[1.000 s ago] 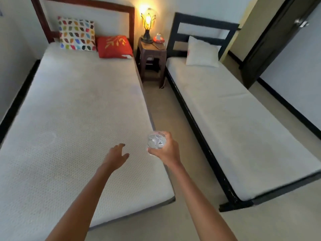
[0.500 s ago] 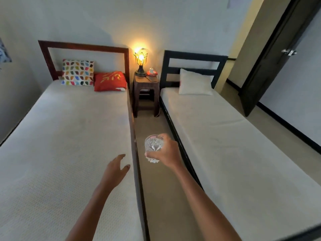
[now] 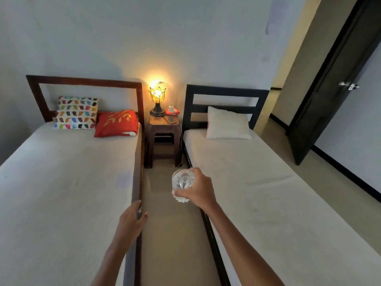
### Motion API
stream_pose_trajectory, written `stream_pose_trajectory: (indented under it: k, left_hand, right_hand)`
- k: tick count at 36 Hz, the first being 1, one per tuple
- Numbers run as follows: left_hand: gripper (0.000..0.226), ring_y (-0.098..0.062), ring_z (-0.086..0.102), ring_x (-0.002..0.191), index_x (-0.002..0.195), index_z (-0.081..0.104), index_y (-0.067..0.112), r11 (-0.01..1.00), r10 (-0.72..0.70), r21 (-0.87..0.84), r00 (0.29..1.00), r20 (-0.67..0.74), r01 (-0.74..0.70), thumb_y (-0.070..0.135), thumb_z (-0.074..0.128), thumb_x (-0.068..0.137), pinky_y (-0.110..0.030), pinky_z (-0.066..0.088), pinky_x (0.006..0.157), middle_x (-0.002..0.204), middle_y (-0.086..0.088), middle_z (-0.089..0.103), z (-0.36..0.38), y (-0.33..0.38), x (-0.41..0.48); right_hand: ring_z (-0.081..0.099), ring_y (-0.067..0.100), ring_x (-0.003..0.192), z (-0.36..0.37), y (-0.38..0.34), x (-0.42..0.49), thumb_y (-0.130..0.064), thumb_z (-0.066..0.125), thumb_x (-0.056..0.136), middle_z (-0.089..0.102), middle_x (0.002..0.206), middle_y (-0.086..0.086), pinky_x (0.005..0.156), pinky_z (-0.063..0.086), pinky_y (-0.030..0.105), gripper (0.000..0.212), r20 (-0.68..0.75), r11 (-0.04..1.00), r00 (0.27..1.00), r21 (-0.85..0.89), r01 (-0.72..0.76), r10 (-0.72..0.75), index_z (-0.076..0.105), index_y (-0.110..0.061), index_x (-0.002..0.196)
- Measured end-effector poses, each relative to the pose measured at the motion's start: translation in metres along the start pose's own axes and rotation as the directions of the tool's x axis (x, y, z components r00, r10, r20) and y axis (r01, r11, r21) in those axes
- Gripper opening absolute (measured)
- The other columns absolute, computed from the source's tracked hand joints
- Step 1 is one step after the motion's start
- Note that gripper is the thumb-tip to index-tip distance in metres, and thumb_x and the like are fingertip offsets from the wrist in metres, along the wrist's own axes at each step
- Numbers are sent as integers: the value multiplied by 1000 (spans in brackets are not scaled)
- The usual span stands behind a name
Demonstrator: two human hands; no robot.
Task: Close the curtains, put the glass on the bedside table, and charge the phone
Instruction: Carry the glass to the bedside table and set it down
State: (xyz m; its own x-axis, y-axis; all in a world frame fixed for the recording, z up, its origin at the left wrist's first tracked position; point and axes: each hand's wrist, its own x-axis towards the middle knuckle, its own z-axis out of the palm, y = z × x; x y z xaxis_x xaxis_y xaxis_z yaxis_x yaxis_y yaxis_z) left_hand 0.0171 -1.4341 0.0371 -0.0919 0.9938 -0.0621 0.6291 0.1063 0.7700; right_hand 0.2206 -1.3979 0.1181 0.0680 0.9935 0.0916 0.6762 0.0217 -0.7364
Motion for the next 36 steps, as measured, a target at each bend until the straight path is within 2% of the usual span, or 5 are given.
stream_pose_trajectory:
  k: [8, 20, 25, 33, 36]
  left_hand:
    - [51, -23, 48, 124, 136, 41, 8, 999, -29, -41, 999, -14, 29, 19, 59, 89, -30, 40, 98, 136, -11, 50, 32, 29, 93]
    - [53, -25, 44, 129, 136, 41, 9, 998, -58, -34, 995, -76, 56, 19, 61, 89, -32, 37, 103, 140, -11, 47, 67, 93, 291]
    - [52, -25, 45, 128, 137, 41, 10, 997, -71, -29, 981, -180, 67, 21, 60, 89, -34, 38, 104, 140, -11, 46, 63, 114, 367]
    - [51, -23, 50, 123, 134, 44, 11, 991, -135, -23, 969, -208, 133, 23, 62, 88, -30, 42, 98, 135, -10, 51, 60, 107, 472]
    - [52, -23, 50, 122, 134, 44, 11, 987, -158, -7, 966, -205, 160, 23, 63, 87, -29, 43, 96, 135, -9, 51, 54, 105, 519]
  right_hand:
    - [65, 15, 89, -6, 30, 109, -48, 84, 47, 66, 101, -5, 76, 58, 32, 75, 15, 999, 999, 5, 35, -35, 52, -24, 111]
    - [63, 12, 94, -14, 57, 318, -49, 83, 51, 64, 108, -5, 73, 55, 22, 77, 80, 987, 985, -35, 159, -155, 50, -25, 117]
    - [62, 11, 96, -19, 49, 413, -49, 82, 55, 64, 112, -3, 72, 55, 22, 77, 105, 975, 971, -31, 218, -214, 49, -24, 119]
    - [61, 11, 97, 10, 37, 542, -47, 83, 55, 63, 113, -2, 68, 51, 17, 77, 124, 973, 966, 17, 228, -229, 49, -21, 119]
    - [62, 14, 100, 28, 32, 590, -46, 84, 55, 63, 113, 0, 72, 53, 21, 79, 127, 973, 964, 25, 231, -233, 50, -19, 120]
